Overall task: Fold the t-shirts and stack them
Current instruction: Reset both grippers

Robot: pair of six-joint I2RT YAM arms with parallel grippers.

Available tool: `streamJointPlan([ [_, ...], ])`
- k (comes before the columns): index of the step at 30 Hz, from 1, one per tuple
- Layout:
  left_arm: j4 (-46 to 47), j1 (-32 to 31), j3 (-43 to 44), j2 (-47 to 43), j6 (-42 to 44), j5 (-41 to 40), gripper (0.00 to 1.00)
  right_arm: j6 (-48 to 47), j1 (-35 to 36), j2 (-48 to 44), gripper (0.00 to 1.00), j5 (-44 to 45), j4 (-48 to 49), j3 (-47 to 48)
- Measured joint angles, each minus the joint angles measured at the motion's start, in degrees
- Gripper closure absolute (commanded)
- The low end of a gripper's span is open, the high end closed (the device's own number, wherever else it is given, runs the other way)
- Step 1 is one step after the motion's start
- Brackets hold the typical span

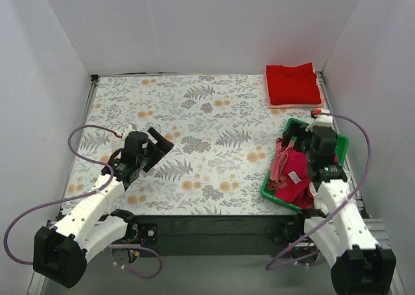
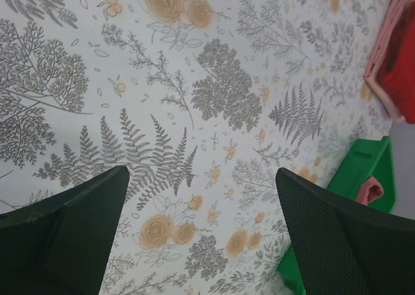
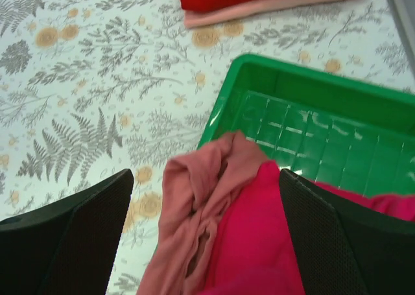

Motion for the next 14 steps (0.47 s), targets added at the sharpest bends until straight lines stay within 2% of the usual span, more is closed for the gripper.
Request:
streamJointPlan([
  [3, -1.46, -0.20, -0.61, -0.17, 0.26, 0.44, 0.04, 2.03, -0.02, -10.71, 0.02, -0.94, -1.40, -7.67],
  [6, -2.27, -0.20, -0.68, -1.73, 0.26, 0.42, 0.03, 3.13, -0.02, -17.77, 0.02, -1.70, -2.93, -11.52],
  [14, -2.69, -0.20, -1.62, -7.76, -0.15, -0.74, 0.03, 3.48, -0.02, -22.91, 0.02, -5.22, -4.70, -12.24],
])
